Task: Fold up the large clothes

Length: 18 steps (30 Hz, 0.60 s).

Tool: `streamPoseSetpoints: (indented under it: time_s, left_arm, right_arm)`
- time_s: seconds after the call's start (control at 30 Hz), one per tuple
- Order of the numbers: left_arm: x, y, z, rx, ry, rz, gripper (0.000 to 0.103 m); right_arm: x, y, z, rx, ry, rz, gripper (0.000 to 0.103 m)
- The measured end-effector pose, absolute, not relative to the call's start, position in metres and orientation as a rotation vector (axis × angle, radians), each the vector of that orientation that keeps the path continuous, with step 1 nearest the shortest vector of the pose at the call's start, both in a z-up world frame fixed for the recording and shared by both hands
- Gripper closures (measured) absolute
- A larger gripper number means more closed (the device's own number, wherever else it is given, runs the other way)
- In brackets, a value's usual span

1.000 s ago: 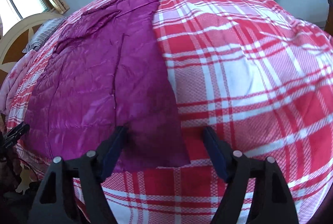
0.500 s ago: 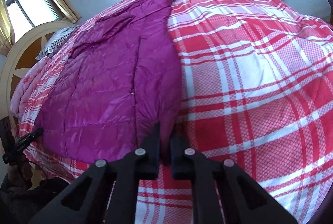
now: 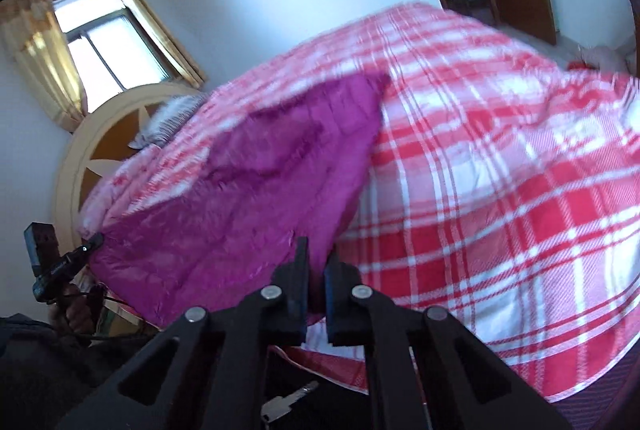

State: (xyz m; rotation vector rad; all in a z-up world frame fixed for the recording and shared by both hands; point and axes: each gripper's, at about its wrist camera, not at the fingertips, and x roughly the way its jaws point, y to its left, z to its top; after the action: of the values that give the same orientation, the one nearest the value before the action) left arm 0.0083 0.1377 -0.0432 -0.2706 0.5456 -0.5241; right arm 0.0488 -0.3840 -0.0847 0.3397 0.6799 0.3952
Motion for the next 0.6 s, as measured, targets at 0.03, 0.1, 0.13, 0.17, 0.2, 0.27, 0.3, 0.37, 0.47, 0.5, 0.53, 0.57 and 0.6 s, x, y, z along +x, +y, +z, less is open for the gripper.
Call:
streamPoseSetpoints:
  time_s: [0.03,0.1,0.13,0.17,0.2,0.27,0.3,0.37,0.47,0.5,0.53,0.57,0.6]
  left_arm:
    - [0.008,0.138,-0.039,-0.275,0.535,-0.529,0.098]
    - [0.014,0.14,-0.038,-0.279,0.529,-0.532,0.098]
    - [0.02,0.142,-0.037,-0.276,0.525,-0.527,0.098]
    - [0.025,0.144,-0.037,-0.28,0.523,-0.525,0.098]
    - [0.035,0.147,-0.036,-0.293,0.525,-0.524,0.098]
    - [0.048,0.151,-0.034,-0.311,0.515,-0.532,0.098]
    - [0.057,0.153,-0.031,-0.31,0.505,-0.529,0.098]
    - [0.081,0.153,-0.024,-0.289,0.483,-0.532,0.098]
    - [0.118,0.154,-0.019,-0.285,0.483,-0.535,0.098]
    - [0.135,0.155,-0.018,-0.289,0.484,-0.54,0.098]
    - [0.149,0.156,-0.017,-0.287,0.487,-0.536,0.098]
    - [0.169,0.157,-0.017,-0.293,0.498,-0.542,0.098]
    - [0.181,0.158,-0.018,-0.302,0.507,-0.543,0.098]
  right_arm:
    - [0.046,-0.386,-0.075,0.337,0.652,0.399,0.095]
    - [0.046,-0.388,-0.065,0.346,0.613,0.403,0.095]
    - [0.05,-0.389,-0.062,0.348,0.597,0.405,0.095]
    - [0.056,-0.389,-0.06,0.348,0.588,0.402,0.095]
    - [0.065,-0.389,-0.057,0.349,0.578,0.396,0.095]
    - [0.085,-0.391,-0.051,0.353,0.546,0.384,0.096]
    - [0.093,-0.393,-0.047,0.363,0.535,0.383,0.096]
    - [0.107,-0.391,-0.038,0.378,0.522,0.39,0.096]
    - [0.142,-0.38,-0.023,0.369,0.514,0.38,0.096]
    - [0.156,-0.375,-0.018,0.358,0.515,0.372,0.096]
    - [0.166,-0.372,-0.015,0.35,0.517,0.365,0.096]
    - [0.182,-0.368,-0.011,0.351,0.525,0.364,0.096]
    - [0.191,-0.369,-0.01,0.354,0.532,0.358,0.096]
